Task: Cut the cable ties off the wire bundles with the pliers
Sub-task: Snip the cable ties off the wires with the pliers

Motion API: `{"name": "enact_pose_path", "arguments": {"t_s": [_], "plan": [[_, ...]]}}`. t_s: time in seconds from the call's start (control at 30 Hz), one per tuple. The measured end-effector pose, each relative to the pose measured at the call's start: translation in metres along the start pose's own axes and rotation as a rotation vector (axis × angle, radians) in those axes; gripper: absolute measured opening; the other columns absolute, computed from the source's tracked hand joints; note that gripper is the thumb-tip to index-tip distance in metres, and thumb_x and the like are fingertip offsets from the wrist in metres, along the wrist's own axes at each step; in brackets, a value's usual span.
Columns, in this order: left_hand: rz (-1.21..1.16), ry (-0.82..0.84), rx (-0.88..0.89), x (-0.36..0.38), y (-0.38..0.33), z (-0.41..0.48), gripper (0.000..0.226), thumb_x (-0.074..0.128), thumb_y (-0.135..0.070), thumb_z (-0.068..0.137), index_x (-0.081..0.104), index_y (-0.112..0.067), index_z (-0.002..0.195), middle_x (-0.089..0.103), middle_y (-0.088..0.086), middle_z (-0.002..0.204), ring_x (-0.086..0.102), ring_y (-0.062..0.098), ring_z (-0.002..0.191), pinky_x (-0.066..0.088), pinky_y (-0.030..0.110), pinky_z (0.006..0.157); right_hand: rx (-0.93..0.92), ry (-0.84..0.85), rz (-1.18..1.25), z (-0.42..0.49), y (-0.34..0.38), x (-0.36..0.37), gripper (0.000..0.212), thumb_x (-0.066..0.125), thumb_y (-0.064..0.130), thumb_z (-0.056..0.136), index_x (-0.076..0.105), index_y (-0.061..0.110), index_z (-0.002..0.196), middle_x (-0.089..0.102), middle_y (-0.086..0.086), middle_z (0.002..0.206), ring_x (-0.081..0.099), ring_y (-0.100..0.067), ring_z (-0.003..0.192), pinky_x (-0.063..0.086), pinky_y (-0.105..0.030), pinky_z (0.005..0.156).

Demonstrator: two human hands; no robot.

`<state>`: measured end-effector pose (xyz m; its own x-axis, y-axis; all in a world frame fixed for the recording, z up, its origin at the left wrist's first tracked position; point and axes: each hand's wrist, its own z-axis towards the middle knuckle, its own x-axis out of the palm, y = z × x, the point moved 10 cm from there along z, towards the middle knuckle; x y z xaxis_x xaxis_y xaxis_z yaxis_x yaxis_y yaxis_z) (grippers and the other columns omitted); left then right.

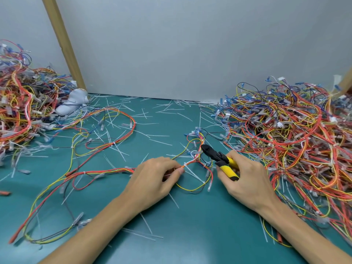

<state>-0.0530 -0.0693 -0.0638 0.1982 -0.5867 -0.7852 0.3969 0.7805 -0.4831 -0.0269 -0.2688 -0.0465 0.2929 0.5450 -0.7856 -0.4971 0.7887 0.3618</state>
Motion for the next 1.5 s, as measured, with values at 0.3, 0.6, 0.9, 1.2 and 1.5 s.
{"name": "enact_pose_path", "arguments": {"t_s": [0.3, 0.6, 0.9, 1.2, 1.5], "plan": [[0.087, -0.042, 0.036, -0.005, -0.005, 0.0, 0.025, 0.047, -0.043, 0.094, 0.067, -0.029, 0.089, 0.061, -0.01, 0.074, 0.053, 0.012, 0.064, 0.045, 0.032, 0.055, -0.047, -0.072, 0.183, 0.001, 0.006, -0.013, 0.021, 0.069, 0.026, 0.077, 0.053, 0.032, 0.089, 0.054, 0.016, 0.076, 0.053, -0.002, 0.074, 0.034, -0.006, 0.066], [0.099, -0.063, 0.024, -0.007, -0.005, -0.001, 0.034, 0.043, -0.044, 0.095, 0.065, -0.022, 0.079, 0.054, -0.005, 0.061, 0.048, 0.017, 0.057, 0.044, 0.037, 0.053, -0.042, -0.045, 0.117, 0.001, 0.004, -0.01, 0.022, 0.058, 0.042, 0.077, 0.043, 0.027, 0.074, 0.041, 0.007, 0.055, 0.042, -0.014, 0.054, 0.034, -0.025, 0.048], [0.109, -0.06, 0.025, -0.008, -0.005, 0.0, 0.035, 0.044, -0.041, 0.095, 0.065, -0.02, 0.078, 0.051, -0.004, 0.058, 0.046, 0.019, 0.056, 0.043, 0.037, 0.051, -0.012, 0.023, 0.005, 0.003, -0.002, -0.001, 0.025, 0.051, 0.04, 0.071, 0.029, 0.028, 0.072, 0.032, 0.005, 0.049, 0.032, -0.014, 0.047, 0.034, -0.035, 0.045], [0.106, -0.022, 0.036, -0.003, -0.002, 0.001, 0.036, 0.039, -0.045, 0.097, 0.069, -0.026, 0.089, 0.064, -0.008, 0.073, 0.059, 0.015, 0.067, 0.047, 0.036, 0.054, 0.027, 0.081, -0.018, 0.002, -0.004, 0.003, 0.02, 0.052, 0.042, 0.068, 0.038, 0.03, 0.077, 0.041, 0.009, 0.055, 0.043, -0.014, 0.053, 0.039, -0.034, 0.046], [0.124, 0.009, 0.032, 0.0, -0.002, 0.001, 0.032, 0.043, -0.042, 0.096, 0.069, -0.024, 0.089, 0.067, -0.006, 0.076, 0.062, 0.022, 0.072, 0.048, 0.036, 0.056, -0.013, 0.002, 0.063, 0.003, 0.001, -0.007, 0.024, 0.065, 0.025, 0.069, 0.056, 0.021, 0.09, 0.051, 0.01, 0.078, 0.045, -0.008, 0.07, 0.037, -0.025, 0.066]]}}
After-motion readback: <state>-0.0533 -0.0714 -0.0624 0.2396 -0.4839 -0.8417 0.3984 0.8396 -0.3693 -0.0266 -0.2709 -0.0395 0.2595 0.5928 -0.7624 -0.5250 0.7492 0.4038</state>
